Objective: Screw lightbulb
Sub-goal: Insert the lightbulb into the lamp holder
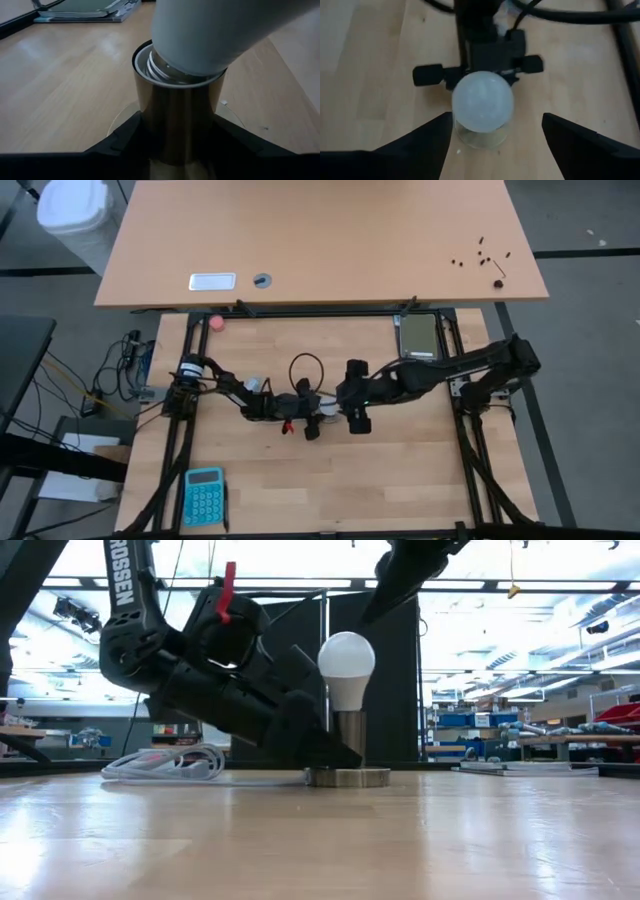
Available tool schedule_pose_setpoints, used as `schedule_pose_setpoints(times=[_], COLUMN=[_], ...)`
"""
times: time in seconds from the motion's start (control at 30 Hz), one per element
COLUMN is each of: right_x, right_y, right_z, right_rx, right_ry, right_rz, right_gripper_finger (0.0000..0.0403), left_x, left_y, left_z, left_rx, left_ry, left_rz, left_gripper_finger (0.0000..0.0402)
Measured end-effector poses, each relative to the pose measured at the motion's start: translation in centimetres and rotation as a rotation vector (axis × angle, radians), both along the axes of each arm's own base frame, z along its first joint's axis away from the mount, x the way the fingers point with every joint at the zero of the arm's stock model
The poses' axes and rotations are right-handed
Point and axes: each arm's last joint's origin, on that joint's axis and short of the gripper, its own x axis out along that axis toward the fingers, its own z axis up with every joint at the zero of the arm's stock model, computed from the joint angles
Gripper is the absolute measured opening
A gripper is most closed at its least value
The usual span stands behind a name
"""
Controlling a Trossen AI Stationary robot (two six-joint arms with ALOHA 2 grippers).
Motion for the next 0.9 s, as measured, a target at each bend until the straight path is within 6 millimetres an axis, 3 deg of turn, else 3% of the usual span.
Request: schedule_pose_setpoints(times=[0.4, 0.6, 0.9], right_x=[3.3, 3.9, 4.3], right_y=[1.0, 2.2, 2.5], right_z=[-1.0, -1.7, -2.4], right_rx=[-0.081, -0.165, -0.217], right_ry=[0.179, 0.205, 0.218], right_rz=[-0.019, 0.021, 0.048], right_gripper_finger=[0.033, 0.033, 0.0338], left_x=[0.5, 0.5, 0.5], left_y=[0.0, 0.1, 0.1], left_z=[0.2, 0.1, 0.2], left_rx=[-0.016, -0.021, -0.027], left_ry=[0.006, 0.01, 0.008], left_rz=[0.021, 0.026, 0.021], left_gripper_finger=[0.0194, 0.0194, 0.0194])
